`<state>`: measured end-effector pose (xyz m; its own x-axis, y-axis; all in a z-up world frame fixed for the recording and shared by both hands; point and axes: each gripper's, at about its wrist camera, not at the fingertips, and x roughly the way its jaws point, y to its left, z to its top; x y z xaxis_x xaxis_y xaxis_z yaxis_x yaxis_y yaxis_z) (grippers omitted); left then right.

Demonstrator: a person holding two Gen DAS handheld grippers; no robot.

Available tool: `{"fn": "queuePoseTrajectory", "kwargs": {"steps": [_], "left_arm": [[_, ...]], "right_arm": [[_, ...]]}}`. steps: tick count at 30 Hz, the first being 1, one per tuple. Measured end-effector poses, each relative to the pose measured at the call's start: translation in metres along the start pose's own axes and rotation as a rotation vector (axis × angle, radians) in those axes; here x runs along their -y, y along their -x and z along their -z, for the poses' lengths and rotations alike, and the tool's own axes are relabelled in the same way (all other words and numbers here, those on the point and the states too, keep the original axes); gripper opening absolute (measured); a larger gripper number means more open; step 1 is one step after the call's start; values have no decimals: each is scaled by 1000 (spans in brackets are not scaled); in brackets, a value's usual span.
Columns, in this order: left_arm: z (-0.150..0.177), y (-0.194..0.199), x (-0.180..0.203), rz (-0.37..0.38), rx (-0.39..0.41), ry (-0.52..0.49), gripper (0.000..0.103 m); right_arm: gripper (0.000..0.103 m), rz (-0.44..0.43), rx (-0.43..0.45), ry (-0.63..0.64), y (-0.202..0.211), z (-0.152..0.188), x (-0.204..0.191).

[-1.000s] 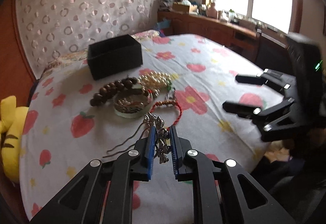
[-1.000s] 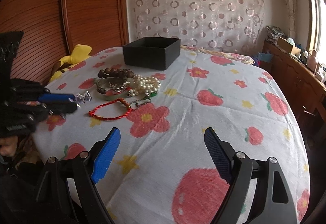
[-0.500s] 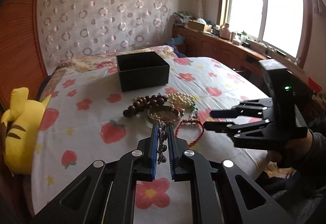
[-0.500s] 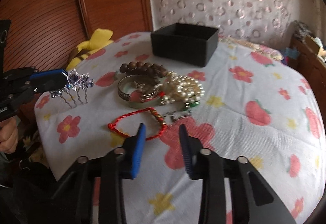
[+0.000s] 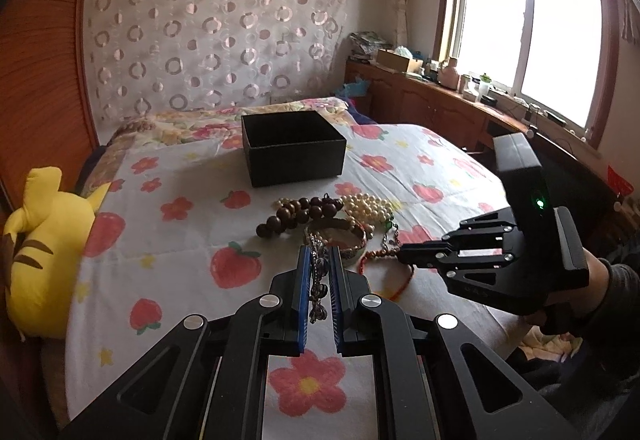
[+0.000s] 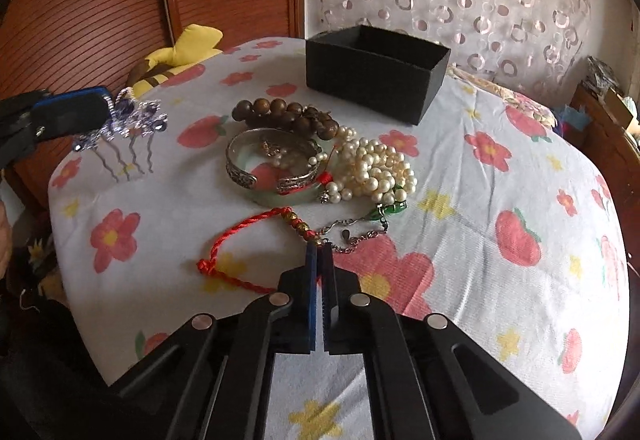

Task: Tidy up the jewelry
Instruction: 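Lift the hair comb with the left tool while the right tool grasps the red cord bracelet, then carry comb and red bracelet into the black box and open both tools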

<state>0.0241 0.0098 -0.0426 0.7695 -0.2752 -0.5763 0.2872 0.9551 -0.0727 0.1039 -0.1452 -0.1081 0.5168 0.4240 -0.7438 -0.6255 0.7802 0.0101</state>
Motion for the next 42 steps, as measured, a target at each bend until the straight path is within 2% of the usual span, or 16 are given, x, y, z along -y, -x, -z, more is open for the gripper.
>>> {"fn": "queuePoseTrajectory", "kwargs": {"steps": [8,17,29,42], "left_arm": [[-18,0,-5,-3,28,7,8],[-54,-9,-6,-7,59,-16,8],[-113,-44,2,-24,74,-59,8],[-163,-109,-20,-26,37,3,8]], "right_arm": [[2,17,106,27,35,-19,4],[2,65,186,33,55,-53,33],[2,101,248,6,55,-91,67],[2,118,250,-15,33,-114,86]]}}
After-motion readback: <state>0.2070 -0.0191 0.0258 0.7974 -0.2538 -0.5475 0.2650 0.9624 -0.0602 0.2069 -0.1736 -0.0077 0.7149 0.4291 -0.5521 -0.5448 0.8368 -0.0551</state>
